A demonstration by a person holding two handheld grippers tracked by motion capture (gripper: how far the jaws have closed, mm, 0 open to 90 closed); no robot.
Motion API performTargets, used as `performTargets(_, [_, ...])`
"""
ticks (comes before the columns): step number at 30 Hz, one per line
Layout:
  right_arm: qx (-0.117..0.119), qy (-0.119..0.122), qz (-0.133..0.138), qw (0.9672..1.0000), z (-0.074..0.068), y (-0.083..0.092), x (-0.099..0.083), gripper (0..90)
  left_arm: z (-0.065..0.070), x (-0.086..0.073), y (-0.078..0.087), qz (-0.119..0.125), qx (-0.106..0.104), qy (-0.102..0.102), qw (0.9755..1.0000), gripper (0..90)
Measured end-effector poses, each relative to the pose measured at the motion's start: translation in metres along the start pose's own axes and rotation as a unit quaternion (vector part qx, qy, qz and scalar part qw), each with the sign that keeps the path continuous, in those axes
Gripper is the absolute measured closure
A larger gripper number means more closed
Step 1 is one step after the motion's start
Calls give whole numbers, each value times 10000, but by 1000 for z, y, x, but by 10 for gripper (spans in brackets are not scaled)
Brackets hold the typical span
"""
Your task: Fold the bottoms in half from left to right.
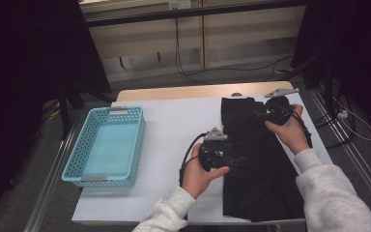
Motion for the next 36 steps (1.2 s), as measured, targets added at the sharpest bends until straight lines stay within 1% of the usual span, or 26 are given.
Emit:
performTargets(1, [43, -8, -65, 10000, -5, 1, -5, 425, -8, -6, 5, -49, 119, -16, 9999, 223])
performTargets(2, [57, 66, -135, 9999, -12, 4, -11, 401, -13, -9, 9, -55, 179, 6, 9998, 212])
performTargets(3, [69, 108, -158, 9998, -17, 6, -15, 396, -19, -13, 14, -63, 241, 45, 9997, 205])
performTargets(4, [130, 129, -182, 9997, -23, 8, -21, 395, -25, -16, 18, -97, 308, 49, 9995, 197])
performTargets(5, [164, 199, -209, 9995, -28, 11, -25, 390, -32, -21, 23, -120, 418, 27, 9990, 189])
performTargets(6, [148, 234, -217, 9994, -34, 14, -31, 372, -36, -23, 26, -144, 457, 7, 9988, 185])
performTargets(8, [178, 240, -296, 9991, -42, 17, -42, 355, -44, -29, 33, -150, 548, 60, 9984, 175])
performTargets(10, [57, 318, -316, 9990, -46, 19, -52, 343, -52, -36, 39, -192, 666, 45, 9976, 170])
performTargets(11, [40, 346, -365, 9987, -50, 20, -60, 324, -55, -38, 42, -214, 707, 66, 9972, 168])
performTargets(12, [54, 283, -397, 9988, -52, 21, -66, 312, -57, -40, 44, -231, 737, 72, 9970, 162])
performTargets(15, [102, 167, -428, 9989, -58, 27, -81, 321, -62, -46, 48, -299, 791, 73, 9964, 158])
performTargets(16, [103, 108, -412, 9990, -59, 30, -85, 326, -64, -47, 49, -300, 826, 67, 9961, 157])
performTargets(18, [62, 86, -432, 9990, -61, 37, -91, 349, -66, -49, 50, -312, 852, 85, 9958, 155])
performTargets(19, [47, 50, -395, 9992, -61, 40, -94, 350, -66, -50, 51, -317, 861, 91, 9957, 154])
performTargets(21, [-27, 108, -402, 9991, -61, 47, -99, 371, -66, -53, 51, -356, 883, 35, 9955, 152])
performTargets(24, [1, 52, -417, 9991, -61, 54, -108, 396, -68, -55, 52, -376, 901, 10, 9952, 149])
performTargets(26, [20, 47, -494, 9988, -61, 57, -115, 434, -70, -58, 52, -419, 957, -5, 9945, 147])
performTargets(28, [-46, 158, -580, 9982, -61, 59, -121, 443, -72, -60, 53, -457, 987, -19, 9941, 144])
performTargets(29, [-25, 132, -617, 9980, -60, 60, -124, 452, -73, -60, 53, -465, 999, -22, 9939, 142])
performTargets(31, [-2, 44, -610, 9981, -59, 62, -127, 473, -74, -60, 53, -452, 1019, -23, 9938, 141])
performTargets(34, [-10, 9, -616, 9981, -55, 69, -129, 501, -76, -58, 51, -452, 1090, -173, 9929, 139])
performTargets(35, [-14, 5, -596, 9982, -54, 72, -129, 506, -77, -59, 51, -432, 1114, -176, 9927, 144])
performTargets(36, [-58, -29, -539, 9985, -51, 76, -128, 507, -78, -59, 51, -428, 1085, -130, 9931, 143])
Point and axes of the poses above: each handheld gripper's, and its own axes: y roughly backward along the jaws, x roughly out of its top, z roughly to its right, the point moved 5 cm from there along -y, roughly forward along the jaws, and after that the axes turned 7 degrees about x, right-handed, at the moved point
